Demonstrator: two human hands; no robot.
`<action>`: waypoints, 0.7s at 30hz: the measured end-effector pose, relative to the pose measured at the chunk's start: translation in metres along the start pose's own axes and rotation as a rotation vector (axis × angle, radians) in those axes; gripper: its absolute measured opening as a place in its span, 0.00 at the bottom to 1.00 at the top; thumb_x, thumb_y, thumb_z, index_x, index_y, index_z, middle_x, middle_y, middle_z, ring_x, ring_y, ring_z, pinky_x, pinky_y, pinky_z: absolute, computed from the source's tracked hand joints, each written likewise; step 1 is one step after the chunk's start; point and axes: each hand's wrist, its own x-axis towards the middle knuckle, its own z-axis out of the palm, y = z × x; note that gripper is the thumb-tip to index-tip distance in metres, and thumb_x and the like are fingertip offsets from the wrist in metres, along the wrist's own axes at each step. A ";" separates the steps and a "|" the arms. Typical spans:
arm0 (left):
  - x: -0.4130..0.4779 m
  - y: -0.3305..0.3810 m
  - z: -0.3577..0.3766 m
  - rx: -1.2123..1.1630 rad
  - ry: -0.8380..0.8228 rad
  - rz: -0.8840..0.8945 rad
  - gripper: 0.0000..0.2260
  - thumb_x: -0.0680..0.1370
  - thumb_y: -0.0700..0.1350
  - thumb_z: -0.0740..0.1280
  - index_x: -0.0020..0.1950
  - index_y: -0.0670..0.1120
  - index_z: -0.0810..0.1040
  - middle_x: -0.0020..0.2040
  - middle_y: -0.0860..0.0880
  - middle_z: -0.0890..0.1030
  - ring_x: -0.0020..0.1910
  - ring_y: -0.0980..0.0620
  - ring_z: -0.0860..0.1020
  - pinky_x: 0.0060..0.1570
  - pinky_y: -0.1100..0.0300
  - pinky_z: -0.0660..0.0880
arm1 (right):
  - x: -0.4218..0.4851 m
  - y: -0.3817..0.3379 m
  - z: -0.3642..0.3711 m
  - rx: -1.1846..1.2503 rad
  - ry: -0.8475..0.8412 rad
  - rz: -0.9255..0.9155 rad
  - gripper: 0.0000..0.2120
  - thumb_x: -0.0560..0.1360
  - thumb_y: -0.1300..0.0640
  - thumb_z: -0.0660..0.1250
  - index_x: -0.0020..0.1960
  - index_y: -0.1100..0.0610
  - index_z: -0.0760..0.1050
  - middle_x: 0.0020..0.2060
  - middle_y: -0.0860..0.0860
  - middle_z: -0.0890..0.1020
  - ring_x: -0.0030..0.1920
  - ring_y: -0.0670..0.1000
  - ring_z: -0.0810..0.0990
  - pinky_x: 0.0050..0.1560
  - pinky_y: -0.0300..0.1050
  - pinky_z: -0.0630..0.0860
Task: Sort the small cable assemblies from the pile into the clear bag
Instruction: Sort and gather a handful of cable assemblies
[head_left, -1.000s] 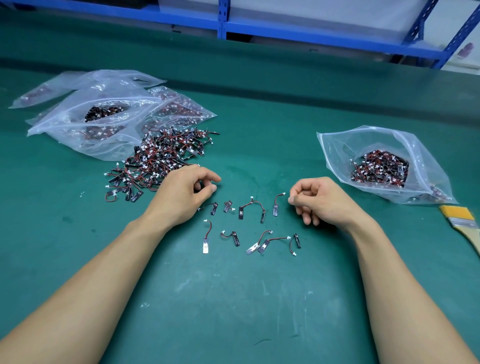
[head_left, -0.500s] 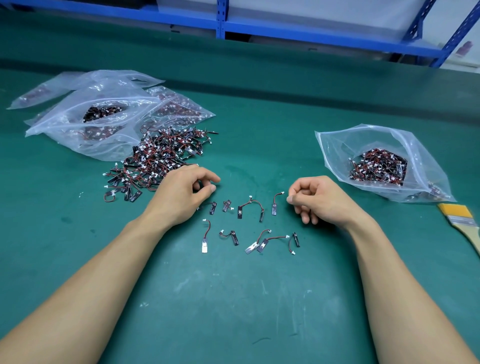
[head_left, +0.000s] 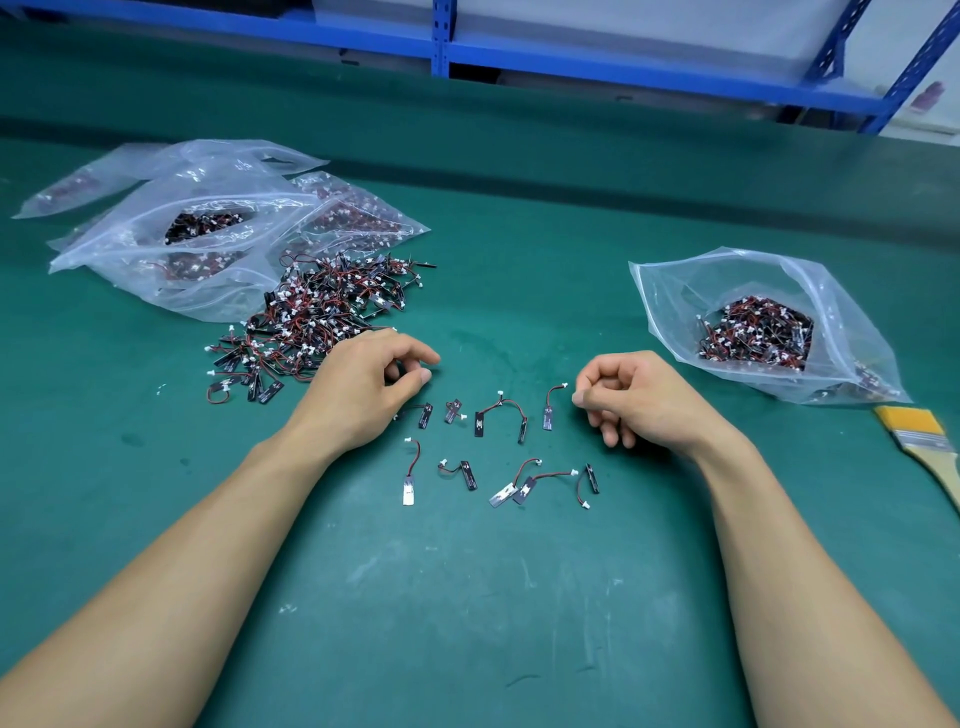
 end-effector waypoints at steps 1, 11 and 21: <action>0.000 0.000 0.000 -0.001 0.000 0.000 0.07 0.77 0.41 0.72 0.53 0.50 0.84 0.39 0.55 0.78 0.40 0.54 0.74 0.46 0.56 0.73 | 0.000 0.000 0.000 -0.001 0.000 -0.001 0.10 0.75 0.60 0.70 0.37 0.50 0.79 0.28 0.51 0.79 0.24 0.50 0.77 0.22 0.38 0.69; 0.000 0.001 0.001 -0.014 -0.003 -0.008 0.07 0.76 0.40 0.72 0.52 0.50 0.84 0.39 0.54 0.79 0.39 0.52 0.75 0.46 0.55 0.73 | 0.001 0.002 0.000 0.000 0.002 -0.005 0.10 0.76 0.61 0.69 0.37 0.51 0.78 0.28 0.51 0.79 0.24 0.50 0.77 0.22 0.38 0.69; -0.005 0.010 -0.004 0.048 0.009 0.061 0.06 0.77 0.43 0.72 0.53 0.49 0.84 0.41 0.54 0.79 0.42 0.51 0.75 0.50 0.51 0.73 | 0.003 0.005 0.000 -0.009 0.041 -0.017 0.07 0.76 0.61 0.70 0.39 0.55 0.76 0.27 0.51 0.78 0.23 0.49 0.76 0.21 0.38 0.68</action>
